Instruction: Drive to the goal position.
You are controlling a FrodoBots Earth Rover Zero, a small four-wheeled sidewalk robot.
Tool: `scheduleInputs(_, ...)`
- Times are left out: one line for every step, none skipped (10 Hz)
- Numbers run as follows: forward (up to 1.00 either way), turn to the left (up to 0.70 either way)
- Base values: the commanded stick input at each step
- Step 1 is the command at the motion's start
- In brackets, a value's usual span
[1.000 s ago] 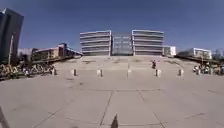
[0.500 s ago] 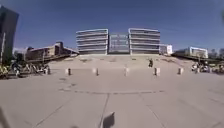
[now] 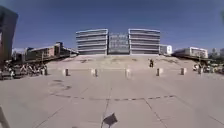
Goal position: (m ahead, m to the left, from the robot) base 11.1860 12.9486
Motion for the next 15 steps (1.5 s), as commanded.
scheduleInputs(0.7, -0.01)
scheduleInputs(0.7, -0.01)
scheduleInputs(0.7, -0.01)
scheduleInputs(0.7, -0.01)
scheduleInputs(0.7, -0.01)
scheduleInputs(0.7, -0.01)
scheduleInputs(0.7, -0.01)
scheduleInputs(0.7, -0.01)
scheduleInputs(0.7, -0.01)
scheduleInputs(0.7, -0.01)
scheduleInputs(0.7, -0.01)
scheduleInputs(0.7, -0.01)
scheduleInputs(0.7, -0.01)
scheduleInputs(0.7, -0.01)
scheduleInputs(0.7, -0.01)
